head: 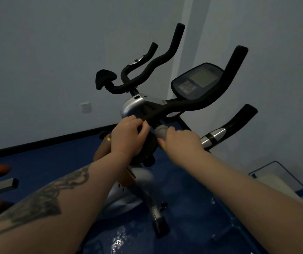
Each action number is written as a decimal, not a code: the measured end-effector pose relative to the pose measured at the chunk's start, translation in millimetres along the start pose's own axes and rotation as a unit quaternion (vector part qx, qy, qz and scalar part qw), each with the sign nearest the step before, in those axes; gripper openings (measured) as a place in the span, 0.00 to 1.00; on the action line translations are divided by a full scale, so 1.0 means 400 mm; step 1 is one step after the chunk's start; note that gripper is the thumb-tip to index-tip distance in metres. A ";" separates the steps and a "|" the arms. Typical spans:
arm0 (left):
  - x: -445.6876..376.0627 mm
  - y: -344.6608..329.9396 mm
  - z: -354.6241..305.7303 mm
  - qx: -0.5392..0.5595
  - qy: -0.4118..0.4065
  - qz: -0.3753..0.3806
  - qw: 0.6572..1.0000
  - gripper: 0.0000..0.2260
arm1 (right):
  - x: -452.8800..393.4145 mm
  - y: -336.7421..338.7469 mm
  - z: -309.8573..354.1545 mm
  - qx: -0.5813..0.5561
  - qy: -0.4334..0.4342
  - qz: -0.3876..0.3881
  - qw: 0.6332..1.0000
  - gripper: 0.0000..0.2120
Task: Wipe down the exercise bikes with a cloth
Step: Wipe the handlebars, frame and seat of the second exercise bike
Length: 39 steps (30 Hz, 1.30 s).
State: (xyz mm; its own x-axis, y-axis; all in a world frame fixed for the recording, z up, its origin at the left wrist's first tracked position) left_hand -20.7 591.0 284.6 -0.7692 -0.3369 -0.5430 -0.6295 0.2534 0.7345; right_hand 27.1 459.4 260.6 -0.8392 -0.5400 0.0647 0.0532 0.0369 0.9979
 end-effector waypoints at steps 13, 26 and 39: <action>0.003 0.004 -0.001 -0.013 0.008 0.002 1.000 0.17 | 0.017 0.017 0.026 0.036 0.043 0.000 0.998 0.17; 0.002 0.003 -0.002 -0.008 0.000 0.002 1.000 0.17 | -0.005 -0.003 0.001 0.010 0.036 0.074 0.997 0.21; 0.001 -0.003 -0.004 -0.017 -0.001 0.012 1.000 0.17 | 0.050 0.028 0.014 -0.018 0.014 -0.107 0.994 0.23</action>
State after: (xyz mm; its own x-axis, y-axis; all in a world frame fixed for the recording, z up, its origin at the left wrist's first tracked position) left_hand -20.2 589.2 284.1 -0.7843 -0.3296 -0.5256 -0.6066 0.2304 0.7609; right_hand 7.9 453.5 273.2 -0.8179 -0.5554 -0.1499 -0.1056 -0.1112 0.9882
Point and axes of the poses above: each hand's wrist, its own x-axis away from the middle knuckle, its own y-axis out of the back of the hand, z = x × y, the point moved 10 cm from there along -x, towards the middle knuckle, and after that the axes turned 9 degrees about -x, right-handed, at the moved point
